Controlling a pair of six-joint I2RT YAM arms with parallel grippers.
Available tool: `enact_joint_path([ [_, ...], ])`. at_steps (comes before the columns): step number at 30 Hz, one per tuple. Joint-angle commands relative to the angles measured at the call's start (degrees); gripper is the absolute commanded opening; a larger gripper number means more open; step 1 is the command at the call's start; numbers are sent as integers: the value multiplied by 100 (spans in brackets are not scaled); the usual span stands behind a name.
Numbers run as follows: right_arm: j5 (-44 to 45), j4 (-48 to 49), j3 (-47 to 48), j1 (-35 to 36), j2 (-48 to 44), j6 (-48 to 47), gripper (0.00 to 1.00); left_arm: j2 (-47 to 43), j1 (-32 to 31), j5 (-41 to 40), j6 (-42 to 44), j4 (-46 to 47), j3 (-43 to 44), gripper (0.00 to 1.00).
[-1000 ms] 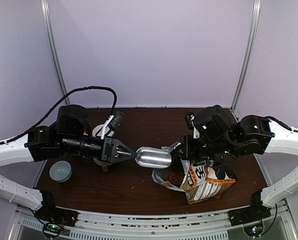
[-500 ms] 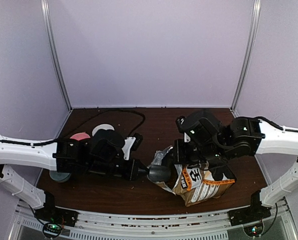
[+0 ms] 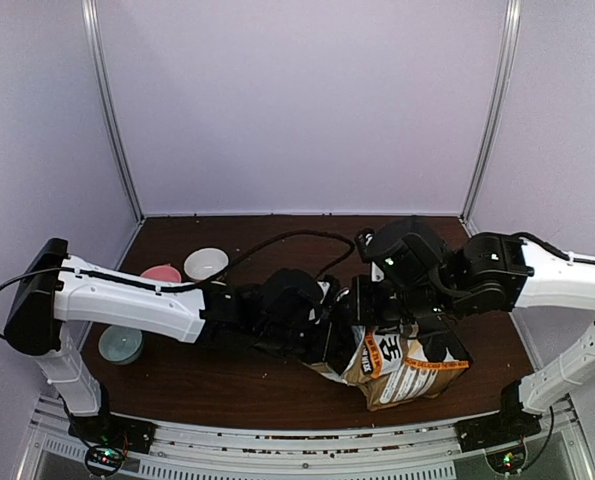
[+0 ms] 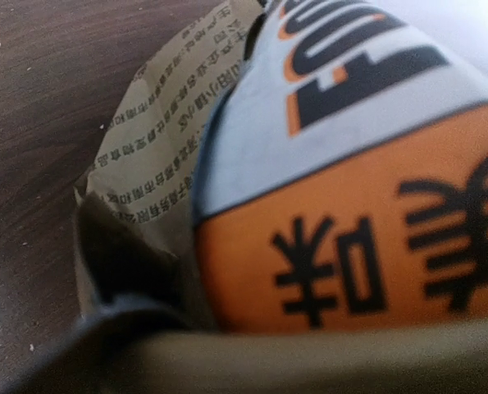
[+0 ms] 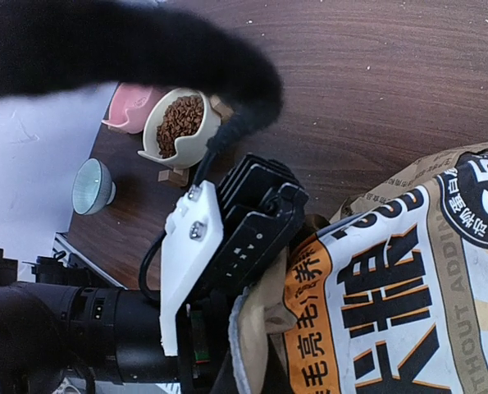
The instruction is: Serve the pet food
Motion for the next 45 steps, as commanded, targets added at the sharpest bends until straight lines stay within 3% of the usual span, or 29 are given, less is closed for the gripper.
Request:
enact_joint_path([
  [1, 120, 547, -97, 49, -521, 183, 0, -62, -31, 1054, -162, 1464, -202, 0],
  [10, 321, 425, -360, 37, -1103, 243, 0, -733, -29, 1753, -411, 2418, -847, 0],
  [16, 482, 351, -675, 17, -1446, 375, 0, -1169, 8, 1607, -668, 2226, -922, 0],
  [22, 564, 261, -822, 12, -1584, 433, 0, -1852, 217, 1225, -1336, 2543, -1658, 0],
  [31, 595, 216, -847, -21, -1561, 424, 0, -2517, 391, 959, -1639, 2595, -2334, 0],
  [45, 710, 95, -811, -69, -1613, 433, 0, -2889, 586, 1276, -1818, 3021, -2799, 0],
])
